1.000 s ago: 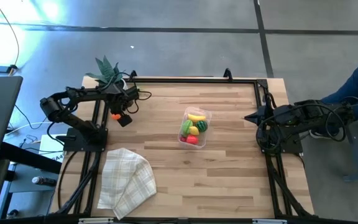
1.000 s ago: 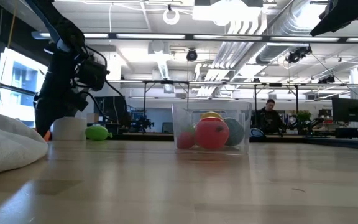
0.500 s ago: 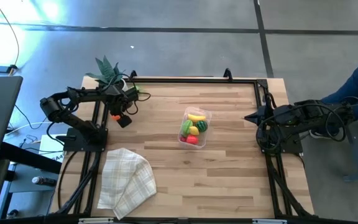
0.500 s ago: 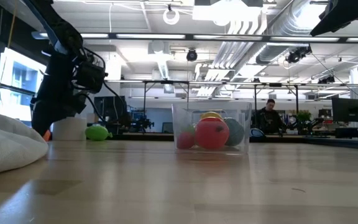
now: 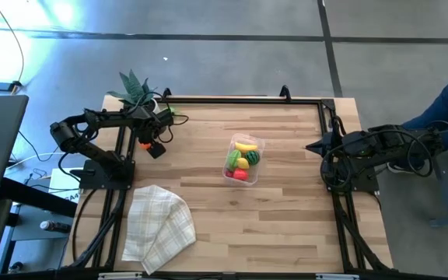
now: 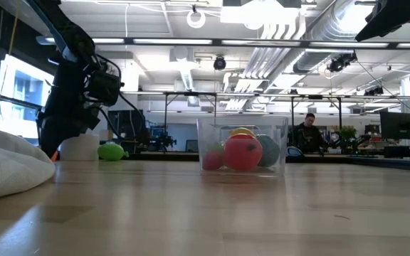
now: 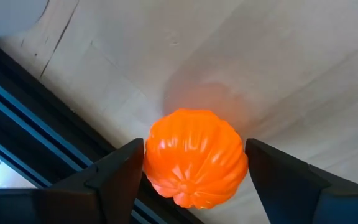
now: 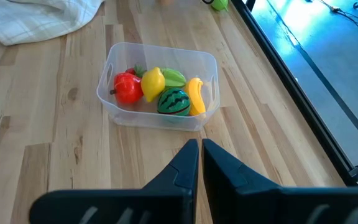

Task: Pick and placing Produce into tupperware
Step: Put the pumpkin into the transparent bin

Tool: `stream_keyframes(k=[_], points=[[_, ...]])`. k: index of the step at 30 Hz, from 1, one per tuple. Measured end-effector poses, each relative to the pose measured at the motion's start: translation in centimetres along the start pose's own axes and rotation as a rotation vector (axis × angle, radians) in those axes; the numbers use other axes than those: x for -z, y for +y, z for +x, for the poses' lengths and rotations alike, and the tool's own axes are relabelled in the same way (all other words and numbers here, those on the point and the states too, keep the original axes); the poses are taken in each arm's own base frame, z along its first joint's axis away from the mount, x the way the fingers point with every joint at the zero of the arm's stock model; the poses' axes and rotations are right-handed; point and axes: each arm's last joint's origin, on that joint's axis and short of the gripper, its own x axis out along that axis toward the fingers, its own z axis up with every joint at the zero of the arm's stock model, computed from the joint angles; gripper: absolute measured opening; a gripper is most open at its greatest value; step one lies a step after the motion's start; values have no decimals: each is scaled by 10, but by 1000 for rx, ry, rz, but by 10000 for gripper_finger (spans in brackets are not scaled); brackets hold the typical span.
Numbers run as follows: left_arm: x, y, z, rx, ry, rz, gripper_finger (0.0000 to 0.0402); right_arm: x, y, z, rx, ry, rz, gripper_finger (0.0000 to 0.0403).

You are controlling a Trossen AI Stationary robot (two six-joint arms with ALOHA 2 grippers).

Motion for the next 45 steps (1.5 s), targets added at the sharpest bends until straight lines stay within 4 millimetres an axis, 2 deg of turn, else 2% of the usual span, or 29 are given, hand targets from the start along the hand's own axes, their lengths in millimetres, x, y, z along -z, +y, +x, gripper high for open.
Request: stream_keyframes(k=[9,17,26,35,45], points=[[0,0,0,-5,1,-21,236,0,0,0,0,0,0,11],[0,0,0,-11,3,-21,249,0,0,0,0,0,0,11],[1,0,0,-8,8,-19,239,0,0,0,0,0,0,11],[1,0,0,-8,8,-12,260,0,0,0,0,0,0,11],[2,0,0,-2,19,-9,249,0,0,0,0,0,0,11]])
